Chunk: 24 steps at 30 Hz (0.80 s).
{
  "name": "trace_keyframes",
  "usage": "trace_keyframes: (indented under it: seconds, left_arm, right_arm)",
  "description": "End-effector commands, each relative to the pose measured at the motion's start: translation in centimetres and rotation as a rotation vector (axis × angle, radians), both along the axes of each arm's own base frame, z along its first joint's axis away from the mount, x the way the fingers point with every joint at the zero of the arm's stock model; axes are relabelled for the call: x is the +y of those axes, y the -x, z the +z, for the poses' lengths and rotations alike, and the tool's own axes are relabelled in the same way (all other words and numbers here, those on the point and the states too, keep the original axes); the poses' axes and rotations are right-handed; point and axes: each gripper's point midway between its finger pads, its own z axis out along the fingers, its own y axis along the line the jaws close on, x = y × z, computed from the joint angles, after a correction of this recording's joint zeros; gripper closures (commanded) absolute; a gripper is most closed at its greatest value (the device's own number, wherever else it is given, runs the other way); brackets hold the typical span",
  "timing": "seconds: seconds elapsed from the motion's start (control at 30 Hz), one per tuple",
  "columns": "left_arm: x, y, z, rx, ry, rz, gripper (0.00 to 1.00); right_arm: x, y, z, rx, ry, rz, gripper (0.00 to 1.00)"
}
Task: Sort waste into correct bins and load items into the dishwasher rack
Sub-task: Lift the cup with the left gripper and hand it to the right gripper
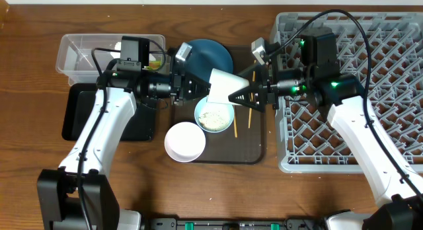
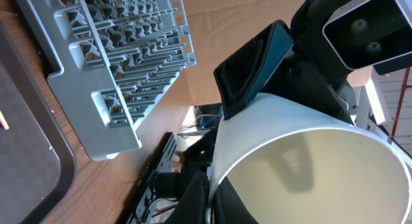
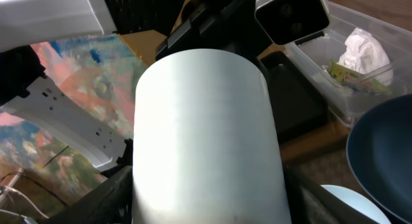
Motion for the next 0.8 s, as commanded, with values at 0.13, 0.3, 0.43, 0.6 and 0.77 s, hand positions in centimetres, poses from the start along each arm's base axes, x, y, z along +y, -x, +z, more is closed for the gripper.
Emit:
trace_keyframes:
  seconds: [0.13, 0.3, 0.43, 0.6, 0.77]
  left_arm:
    - [0.1, 0.0, 1.3, -0.051, 0.025, -0.012, 0.95]
    - [0.1, 0.0, 1.2, -0.052, 0.024, -0.011, 0.85]
    - [0.1, 0.0, 1.2, -0.053, 0.024, -0.011, 0.75]
    - [0.1, -0.3, 0.8, -0.055, -0.003, 0.005, 0.73]
    - [0.4, -1.4, -0.9, -0.066, -0.106, 0.068, 0.68]
  right_arm:
    - [0.6, 0.8, -0.1, 0.014, -0.012, 0.039, 0.41]
    - [0.3, 0.6, -0.1, 0.013, -0.012, 0.03, 0.48]
    - [-0.9, -0.8, -0.3, 0.049, 0.005, -0.038, 0.55]
    - [-3.8, -4.0, -1.3, 0.151, 0.076, -0.247, 0.55]
    - [-8.0, -6.7, -1.9, 0.187, 0.195, -0.536, 0.5]
